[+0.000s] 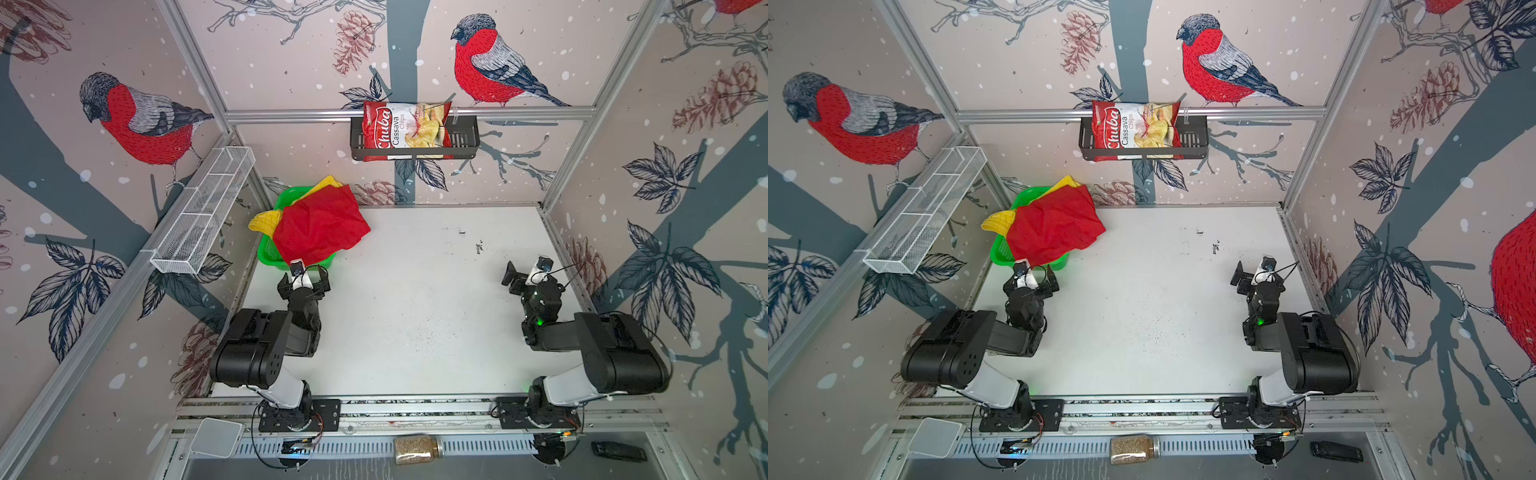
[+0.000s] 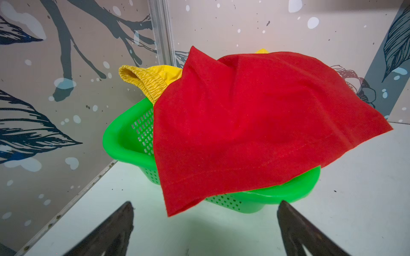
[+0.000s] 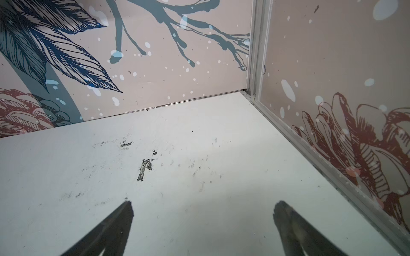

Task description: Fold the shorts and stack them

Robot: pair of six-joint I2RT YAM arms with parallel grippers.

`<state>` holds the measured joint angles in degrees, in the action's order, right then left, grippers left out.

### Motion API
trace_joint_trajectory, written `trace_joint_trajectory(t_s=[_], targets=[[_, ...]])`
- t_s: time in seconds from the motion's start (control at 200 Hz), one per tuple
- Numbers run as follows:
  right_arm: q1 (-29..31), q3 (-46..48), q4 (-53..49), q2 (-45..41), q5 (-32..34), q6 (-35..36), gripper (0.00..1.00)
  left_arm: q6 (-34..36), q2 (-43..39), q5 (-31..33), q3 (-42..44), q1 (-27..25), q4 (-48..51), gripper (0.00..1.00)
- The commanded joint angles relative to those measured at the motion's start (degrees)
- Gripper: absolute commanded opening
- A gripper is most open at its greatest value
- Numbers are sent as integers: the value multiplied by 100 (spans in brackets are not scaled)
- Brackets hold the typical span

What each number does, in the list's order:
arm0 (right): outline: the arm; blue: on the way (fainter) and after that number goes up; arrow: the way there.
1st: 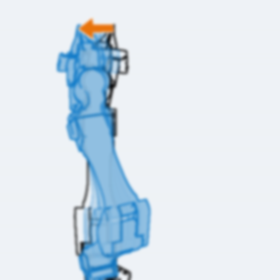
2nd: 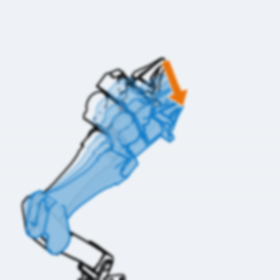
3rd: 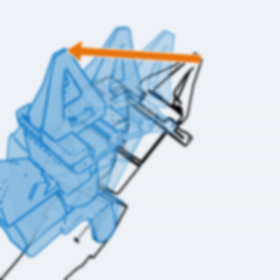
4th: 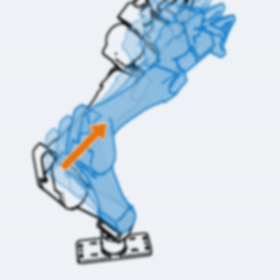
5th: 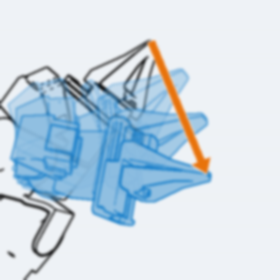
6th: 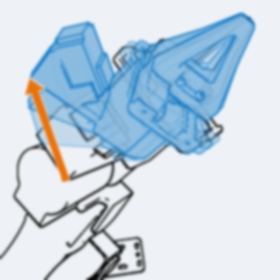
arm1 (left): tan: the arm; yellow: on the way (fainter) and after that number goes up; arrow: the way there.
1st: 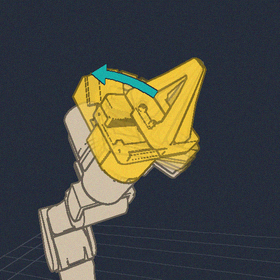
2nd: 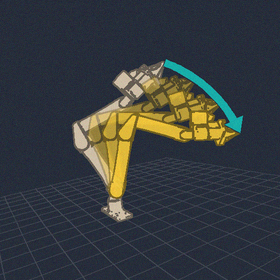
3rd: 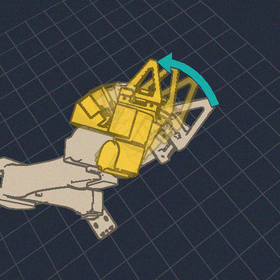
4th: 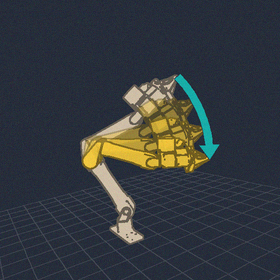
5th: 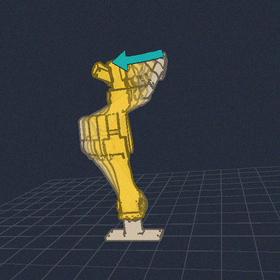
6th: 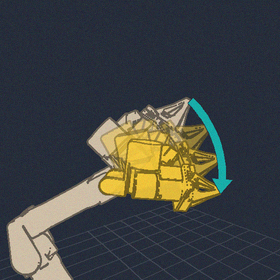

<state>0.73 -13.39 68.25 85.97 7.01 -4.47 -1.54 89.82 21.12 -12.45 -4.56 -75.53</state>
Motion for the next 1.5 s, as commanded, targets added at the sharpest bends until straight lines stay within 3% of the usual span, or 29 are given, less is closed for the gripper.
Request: trace_joint_trajectory(t_s=[0.0, 0.59, 0.735, 0.88, 1.046, 1.116, 1.311, 1.401, 1.496], targets=[[6, -15, 4, -5, 35, 40, 100, 22, -1, 40, 5, -11, -232, 99], [-28, -24, -16, -2, -41, 25, 100, 22, -8, 29, 10, -10, -233, 97], [-29, 3, 26, -42, -60, 32, 100, 186, -51, 90, 250, -152, -675, 97], [1, -388, -1216, -619, -306, 131, 100, 696, -440, 240, 545, -557, -1037, 96], [117, -1090, -3115, -1559, -769, 184, 100, 888, -1507, 182, 390, -987, 362, 94], [210, -1342, -3720, -1863, -952, 301, 100, 660, -2032, 178, 344, -1079, 1022, 94], [819, -2018, -4801, -2526, -476, -450, 100, -36, -3464, -483, -250, -1108, 3440, 93], [1253, -2476, -5423, -2545, -145, -616, 100, -211, -3643, -618, -829, -1107, 4612, 92], [1946, -2748, -5608, -2460, 20, -123, 100, -346, -3355, -681, -1859, -1075, 5982, 92]])
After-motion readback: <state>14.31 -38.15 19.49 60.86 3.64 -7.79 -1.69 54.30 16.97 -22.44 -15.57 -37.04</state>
